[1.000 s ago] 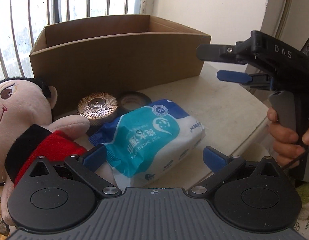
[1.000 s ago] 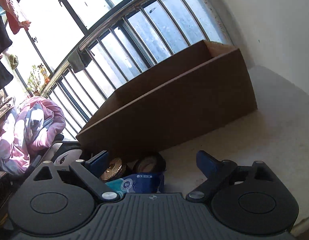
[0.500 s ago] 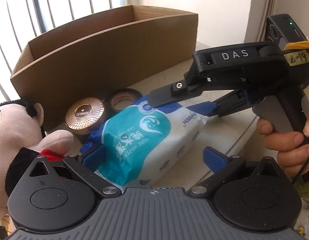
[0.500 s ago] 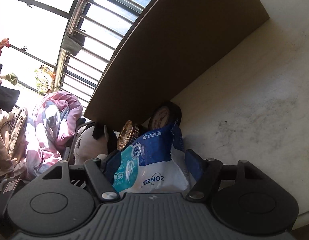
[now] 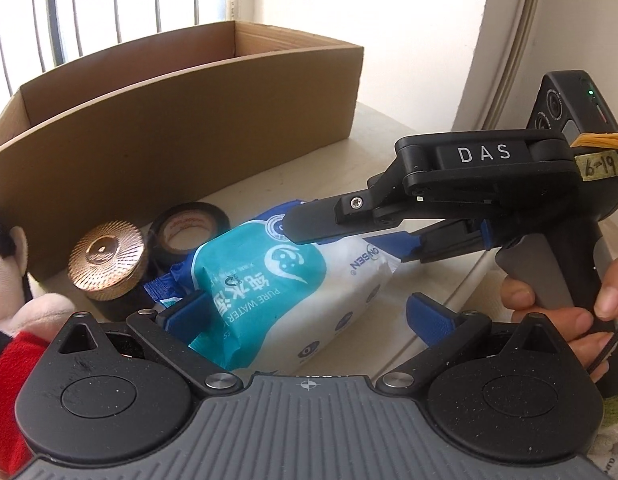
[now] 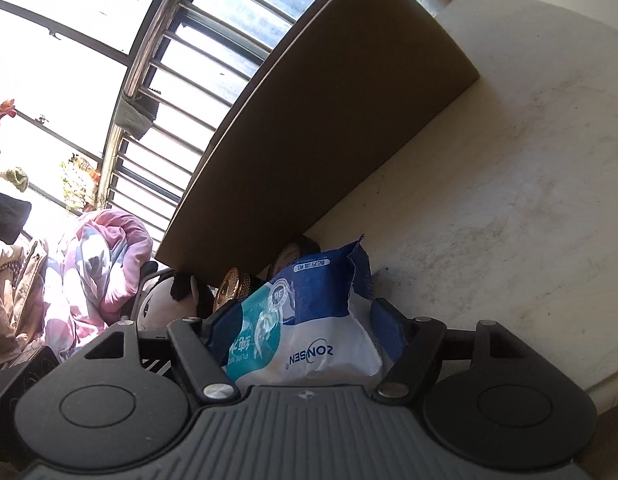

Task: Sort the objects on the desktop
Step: 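Close the right tool on the blue-and-white wipes pack while the left tool approaches it, then hold the wipes pack in the right tool while the left tool closes on its side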

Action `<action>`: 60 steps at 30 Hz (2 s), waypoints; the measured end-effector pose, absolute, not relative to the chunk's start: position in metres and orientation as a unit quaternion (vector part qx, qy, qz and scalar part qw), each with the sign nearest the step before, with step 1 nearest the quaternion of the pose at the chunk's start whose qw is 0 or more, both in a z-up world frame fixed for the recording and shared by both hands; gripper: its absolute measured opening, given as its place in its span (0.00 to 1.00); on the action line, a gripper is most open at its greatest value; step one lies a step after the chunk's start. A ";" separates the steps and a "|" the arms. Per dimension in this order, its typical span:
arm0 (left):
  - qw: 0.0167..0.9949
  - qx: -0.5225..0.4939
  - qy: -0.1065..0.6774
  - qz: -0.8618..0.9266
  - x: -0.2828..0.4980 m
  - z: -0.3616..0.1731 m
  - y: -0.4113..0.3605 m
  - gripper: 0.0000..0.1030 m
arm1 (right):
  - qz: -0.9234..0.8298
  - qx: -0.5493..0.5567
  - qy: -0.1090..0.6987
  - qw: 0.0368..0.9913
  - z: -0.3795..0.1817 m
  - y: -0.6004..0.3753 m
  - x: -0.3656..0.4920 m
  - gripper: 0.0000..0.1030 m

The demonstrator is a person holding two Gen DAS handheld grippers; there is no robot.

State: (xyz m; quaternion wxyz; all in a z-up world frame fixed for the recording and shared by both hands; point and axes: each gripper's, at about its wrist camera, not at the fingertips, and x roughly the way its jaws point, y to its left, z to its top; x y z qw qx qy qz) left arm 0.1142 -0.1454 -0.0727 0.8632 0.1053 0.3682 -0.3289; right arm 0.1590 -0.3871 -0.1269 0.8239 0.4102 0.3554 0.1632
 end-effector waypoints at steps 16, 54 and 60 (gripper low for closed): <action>0.867 0.052 0.381 -0.316 0.118 -0.073 -0.129 1.00 | 0.160 0.400 0.344 0.834 -0.129 -0.393 0.153 0.74; 0.855 -0.023 0.377 -0.357 0.136 -0.096 -0.123 0.98 | 0.188 0.361 0.392 0.825 -0.116 -0.388 0.163 0.85; 0.851 -0.012 0.379 -0.362 0.130 -0.093 -0.126 0.81 | 0.170 0.354 0.390 0.833 -0.113 -0.385 0.158 0.78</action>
